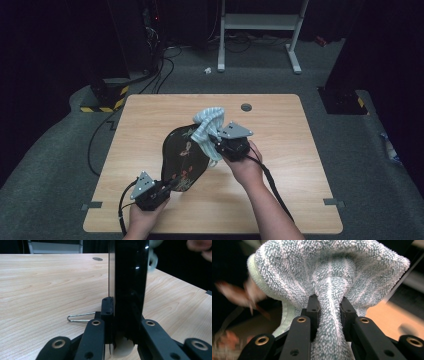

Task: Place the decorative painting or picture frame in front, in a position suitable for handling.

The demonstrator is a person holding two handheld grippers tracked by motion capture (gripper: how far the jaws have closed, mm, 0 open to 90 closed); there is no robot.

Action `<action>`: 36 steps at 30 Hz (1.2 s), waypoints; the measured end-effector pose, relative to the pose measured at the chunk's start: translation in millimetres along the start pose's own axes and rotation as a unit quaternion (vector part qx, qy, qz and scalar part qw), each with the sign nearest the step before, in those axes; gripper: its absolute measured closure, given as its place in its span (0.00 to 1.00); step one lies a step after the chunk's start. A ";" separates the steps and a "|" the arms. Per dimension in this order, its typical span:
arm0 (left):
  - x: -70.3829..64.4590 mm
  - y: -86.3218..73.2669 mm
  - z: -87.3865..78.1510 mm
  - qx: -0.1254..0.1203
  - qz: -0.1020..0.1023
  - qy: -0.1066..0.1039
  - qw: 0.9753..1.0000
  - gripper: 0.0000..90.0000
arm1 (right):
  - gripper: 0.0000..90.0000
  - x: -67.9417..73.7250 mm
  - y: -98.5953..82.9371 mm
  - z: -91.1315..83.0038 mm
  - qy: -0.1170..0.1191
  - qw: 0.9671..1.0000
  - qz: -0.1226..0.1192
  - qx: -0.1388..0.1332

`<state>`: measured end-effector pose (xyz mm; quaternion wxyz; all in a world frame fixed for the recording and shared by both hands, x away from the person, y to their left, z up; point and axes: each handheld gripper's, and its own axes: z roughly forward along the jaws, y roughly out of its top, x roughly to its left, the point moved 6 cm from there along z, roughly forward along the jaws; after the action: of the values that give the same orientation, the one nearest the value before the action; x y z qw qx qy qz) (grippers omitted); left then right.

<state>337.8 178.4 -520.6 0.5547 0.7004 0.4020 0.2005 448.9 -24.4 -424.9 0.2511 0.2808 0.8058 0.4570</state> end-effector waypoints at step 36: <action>0.0 0.5 0.7 0.001 0.002 -0.002 1.000 0.89 | 0.83 5.5 -95.8 45.4 0.015 0.993 0.019 0.117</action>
<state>338.5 178.0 -520.4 0.5546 0.7019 0.3999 0.1995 453.6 -34.3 -530.5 0.1957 0.3166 0.8518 0.3686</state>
